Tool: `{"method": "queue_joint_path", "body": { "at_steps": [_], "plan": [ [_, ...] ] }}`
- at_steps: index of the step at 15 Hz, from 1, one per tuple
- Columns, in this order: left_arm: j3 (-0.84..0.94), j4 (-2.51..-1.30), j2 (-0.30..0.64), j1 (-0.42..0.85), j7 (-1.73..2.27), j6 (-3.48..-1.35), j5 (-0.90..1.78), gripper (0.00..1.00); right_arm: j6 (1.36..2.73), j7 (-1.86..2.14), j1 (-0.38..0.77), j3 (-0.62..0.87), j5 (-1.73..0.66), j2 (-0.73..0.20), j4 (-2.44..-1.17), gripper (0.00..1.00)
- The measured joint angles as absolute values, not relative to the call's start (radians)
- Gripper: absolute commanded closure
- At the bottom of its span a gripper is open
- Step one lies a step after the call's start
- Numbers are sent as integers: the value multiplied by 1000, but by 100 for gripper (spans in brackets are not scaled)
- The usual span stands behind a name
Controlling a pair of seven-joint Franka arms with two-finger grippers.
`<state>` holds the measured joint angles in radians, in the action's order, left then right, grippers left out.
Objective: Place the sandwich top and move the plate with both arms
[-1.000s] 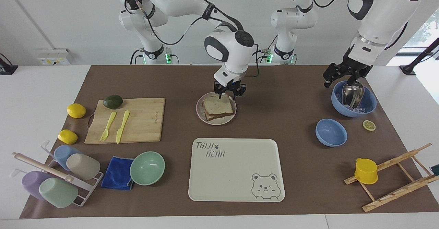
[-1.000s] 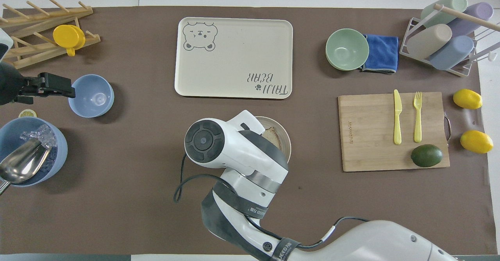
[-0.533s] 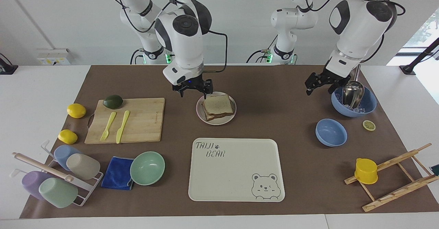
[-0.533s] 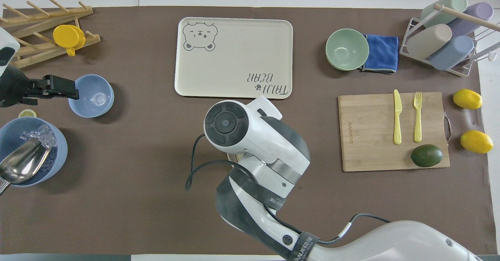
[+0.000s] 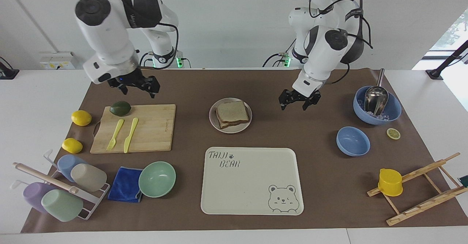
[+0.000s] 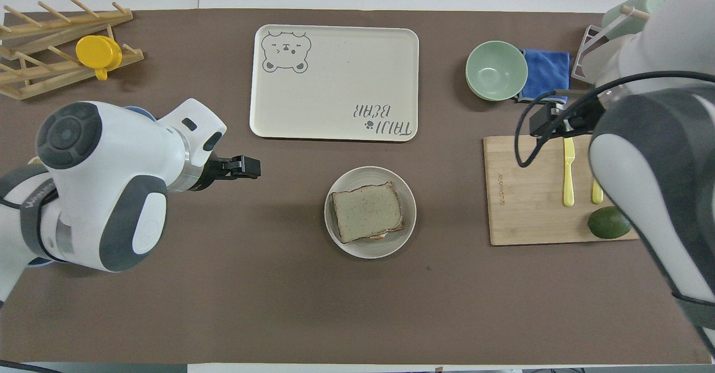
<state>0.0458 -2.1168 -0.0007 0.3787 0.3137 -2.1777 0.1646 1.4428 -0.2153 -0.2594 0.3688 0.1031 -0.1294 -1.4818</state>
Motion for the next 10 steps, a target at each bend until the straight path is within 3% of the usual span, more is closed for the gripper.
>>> {"method": "queue_joint_path", "body": {
  "at_steps": [4, 10],
  "plan": [
    [46, -2153, 60, 457, 330, -2266, 189, 0, 1360, -11, -115, 108, 98, -44, -1473, 0],
    [47, -2158, 146, 527, 331, -2338, 215, 0, 1503, 5, 15, 43, 85, -12, -1620, 0]
  ]
}}
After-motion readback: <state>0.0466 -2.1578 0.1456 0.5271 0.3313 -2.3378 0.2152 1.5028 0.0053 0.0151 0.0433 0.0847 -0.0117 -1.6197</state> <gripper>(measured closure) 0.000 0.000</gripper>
